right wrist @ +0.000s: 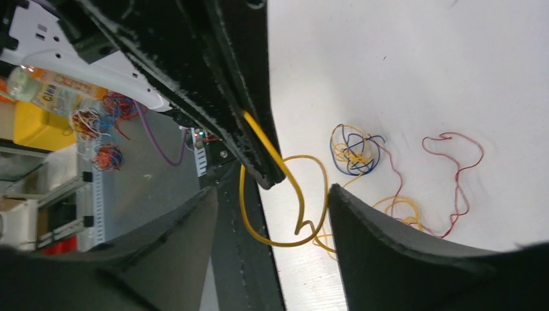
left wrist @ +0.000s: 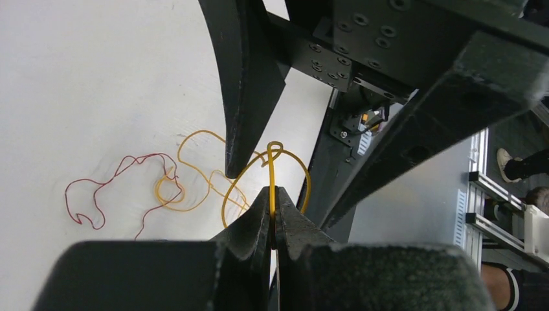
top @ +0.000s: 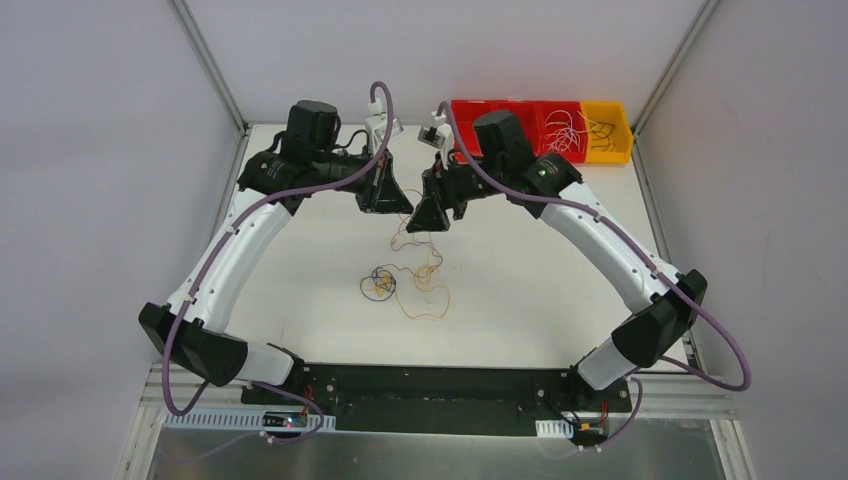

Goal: Untangle the cables

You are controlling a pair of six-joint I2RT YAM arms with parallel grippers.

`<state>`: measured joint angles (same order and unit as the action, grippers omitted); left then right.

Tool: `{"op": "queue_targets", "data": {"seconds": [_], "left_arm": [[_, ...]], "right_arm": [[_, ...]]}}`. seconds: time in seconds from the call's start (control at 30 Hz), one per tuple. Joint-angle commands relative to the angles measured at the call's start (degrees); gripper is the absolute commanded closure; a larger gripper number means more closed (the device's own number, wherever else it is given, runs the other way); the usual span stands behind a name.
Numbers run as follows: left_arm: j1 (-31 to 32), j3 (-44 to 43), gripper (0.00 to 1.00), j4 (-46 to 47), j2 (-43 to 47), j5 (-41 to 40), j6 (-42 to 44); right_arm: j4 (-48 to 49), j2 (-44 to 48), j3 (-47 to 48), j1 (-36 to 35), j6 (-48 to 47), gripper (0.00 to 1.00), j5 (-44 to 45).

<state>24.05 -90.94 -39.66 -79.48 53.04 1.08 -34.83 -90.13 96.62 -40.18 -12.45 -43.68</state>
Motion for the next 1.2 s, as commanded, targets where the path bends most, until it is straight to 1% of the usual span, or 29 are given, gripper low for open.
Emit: {"op": "queue_targets", "data": {"seconds": [0.0, 0.03, 0.1, 0.13, 0.23, 0.27, 0.3, 0.33, 0.37, 0.4, 0.43, 0.5, 0.53, 0.6, 0.73, 0.83, 0.93, 1.07, 1.1, 1.17], "left_arm": [[0.38, -1.76, 1.0, 2.61, 2.14, 4.3, -3.95], [0.3, -1.64, 1.0, 2.96, 2.3, 4.31, -4.29], [0.29, -1.24, 1.0, 3.81, 2.76, 3.66, -4.84], [0.23, -1.02, 1.0, 4.66, 2.95, 2.68, -5.35], [-1.03, -0.04, 0.99, 6.43, 3.62, -0.67, -7.01], [-1.84, 0.32, 0.85, 6.96, 3.9, -2.19, -7.63], [-2.9, 0.62, 0.69, 7.57, 4.19, -2.99, -8.11], [-4.47, 1.06, 0.5, 8.19, 4.57, -3.79, -8.8], [-6.04, 1.62, 0.39, 8.99, 5.05, -4.85, -9.77], [-7.97, 2.21, 0.3, 10.05, 5.68, -5.85, -10.86], [-10.01, 3.02, 0.24, 10.87, 6.37, -7.44, -11.91], [-14.21, 4.5, 0.04, 11.94, 7.52, -11.03, -13.38], [-15.63, 5.33, 0.01, 12.12, 7.94, -12.44, -13.57], [-17.67, 6.81, 0.01, 12.15, 8.62, -13.9, -13.42], [-18.42, 10.57, 0.01, 12.15, 10.07, -15.57, -11.65], [-18.43, 12.34, 0.01, 12.15, 10.15, -15.87, -10.83], [-18.38, 13.43, 0.01, 12.15, 9.37, -16.32, -10.17], [-18.52, 14.57, 0.01, 12.15, 8.27, -17.12, -9.51], [-18.51, 15.02, 0.01, 12.15, 8.13, -17.28, -9.33], [-18.6, 16.09, 0.01, 12.14, 8.07, -17.63, -8.91]], "right_arm": [[3.01, 0.96, 0.25, -0.17, -0.62, 0.48, -0.81], [3.01, 1.15, 0.32, -0.16, -0.58, 0.6, -0.99], [2.7, 1.71, 0.29, -0.16, -0.7, 0.87, -1.36], [2.22, 1.95, 0.39, -0.16, -0.8, 0.99, -1.52], [1.23, 3.13, 0.33, 0.39, -0.9, 1.0, -1.15], [1.11, 3.5, 0.34, 1.01, -0.55, 1.0, -1.0], [1.09, 3.61, 0.57, 2.12, -0.11, 1.0, -0.78], [1.12, 3.61, 0.86, 3.5, 0.19, 1.0, -0.6], [1.27, 3.5, 1.34, 5.11, 0.39, 1.0, 0.38], [1.65, 3.2, 1.9, 6.96, 0.56, 1.0, 1.53], [2.37, 2.73, 2.58, 9.04, 0.86, 1.0, 2.7], [4.25, 1.17, 4.88, 13.24, 2.32, 1.0, 4.8], [4.91, -0.14, 6.53, 15.11, 2.95, 1.0, 5.57], [6.09, -3.12, 10.55, 18.78, 4.0, 1.0, 7.27], [9.86, -9.87, 18.46, 25.12, 5.0, 1.0, 9.56], [14.01, -15.83, 25.37, 28.94, 7.76, 1.0, 11.07], [18.71, -22.65, 32.72, 31.06, 11.27, 1.0, 12.93], [22.67, -33.23, 43.55, 31.72, 14.23, 1.0, 15.54], [24.34, -35.23, 45.46, 31.74, 14.83, 1.0, 16.14], [28.66, -37.92, 45.81, 31.61, 16.38, 1.0, 17.25]]}}
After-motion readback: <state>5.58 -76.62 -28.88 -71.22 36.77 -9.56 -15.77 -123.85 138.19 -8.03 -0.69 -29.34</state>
